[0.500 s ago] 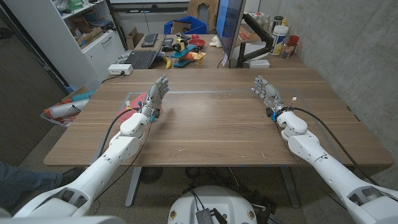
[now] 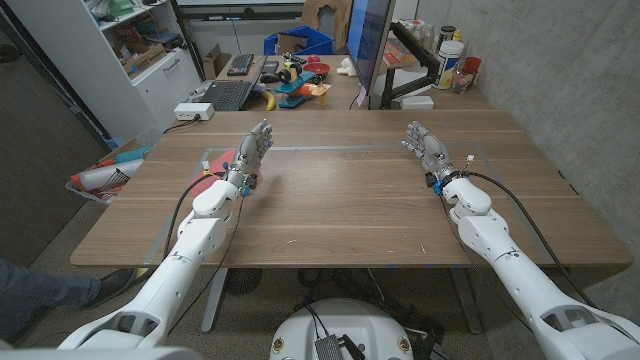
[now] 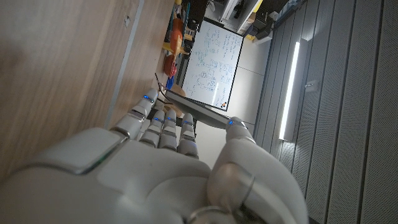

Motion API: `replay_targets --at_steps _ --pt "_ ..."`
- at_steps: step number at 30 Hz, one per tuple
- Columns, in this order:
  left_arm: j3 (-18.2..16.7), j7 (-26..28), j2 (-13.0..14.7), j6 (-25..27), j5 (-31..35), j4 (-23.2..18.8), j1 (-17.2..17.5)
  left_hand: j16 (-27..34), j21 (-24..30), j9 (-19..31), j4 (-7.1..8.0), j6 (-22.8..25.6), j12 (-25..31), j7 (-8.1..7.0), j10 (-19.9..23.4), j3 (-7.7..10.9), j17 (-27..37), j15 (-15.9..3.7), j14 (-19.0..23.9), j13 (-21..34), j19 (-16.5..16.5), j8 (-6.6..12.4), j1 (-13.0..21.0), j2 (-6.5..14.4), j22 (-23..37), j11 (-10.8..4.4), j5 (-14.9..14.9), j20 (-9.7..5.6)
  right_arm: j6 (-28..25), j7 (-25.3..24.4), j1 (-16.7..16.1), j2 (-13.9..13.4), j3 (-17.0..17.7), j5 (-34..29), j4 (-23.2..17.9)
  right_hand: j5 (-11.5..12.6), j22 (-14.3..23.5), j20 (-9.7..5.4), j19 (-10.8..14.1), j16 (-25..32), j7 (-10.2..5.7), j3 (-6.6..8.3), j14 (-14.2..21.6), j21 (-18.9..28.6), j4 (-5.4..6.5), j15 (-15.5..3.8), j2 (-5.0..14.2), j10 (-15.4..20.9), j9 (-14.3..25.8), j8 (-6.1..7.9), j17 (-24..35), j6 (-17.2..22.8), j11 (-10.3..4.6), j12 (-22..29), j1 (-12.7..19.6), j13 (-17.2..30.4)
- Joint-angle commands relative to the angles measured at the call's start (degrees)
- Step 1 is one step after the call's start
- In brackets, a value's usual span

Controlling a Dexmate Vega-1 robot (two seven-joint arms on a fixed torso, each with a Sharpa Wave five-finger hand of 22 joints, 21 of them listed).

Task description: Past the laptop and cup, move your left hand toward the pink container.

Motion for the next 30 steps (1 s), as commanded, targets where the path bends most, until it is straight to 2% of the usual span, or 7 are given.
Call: replay_targets --at_steps 1,13,30 --pt "-6.49 -4.77 -5.65 1.92 6.21 0.1 0.3 0.4 0.01 0.24 0.1 0.07 0.26 0.39 0.09 0.39 0.11 0.57 0.03 0.09 -0.32 0.39 0.5 0.08 0.14 0.57 0.27 -0.02 -2.05 3.0 -1.1 4.81 5.32 -5.33 -0.8 0.32 0.26 -0.18 0.55 0.17 0.09 0.36 0.63 0.06 0.02 0.03 0.03 0.57 0.32 0.16 0.13 0.41 -0.24 0.22 0.45 0.11" --pt "-8.91 -6.61 -7.69 2.93 8.85 -1.0 0.53 0.38 -0.23 0.24 -0.07 0.06 0.26 0.39 0.08 0.47 0.1 0.63 0.0 0.08 -0.26 0.37 0.69 0.25 0.14 0.57 0.21 -0.22 -2.67 4.64 -1.03 7.2 7.4 -7.67 -0.35 0.3 0.26 -0.14 0.62 0.16 0.11 0.29 0.67 -0.13 0.0 0.07 0.05 0.67 0.32 0.14 0.09 0.47 -0.28 0.2 0.4 0.11" --pt "-9.94 -7.79 -8.89 2.97 10.77 -2.97 1.56 0.38 -0.53 0.24 -0.25 0.01 0.26 0.38 0.05 0.51 0.09 0.58 0.0 0.07 -0.26 0.34 0.84 0.37 0.15 0.67 0.13 -0.17 -3.11 5.95 -0.78 8.66 8.74 -9.44 0.27 0.3 0.27 -0.1 0.7 0.13 0.05 0.2 0.71 -0.42 -0.08 0.07 0.09 0.72 0.32 0.13 0.0 0.57 -0.28 0.12 0.42 0.12"
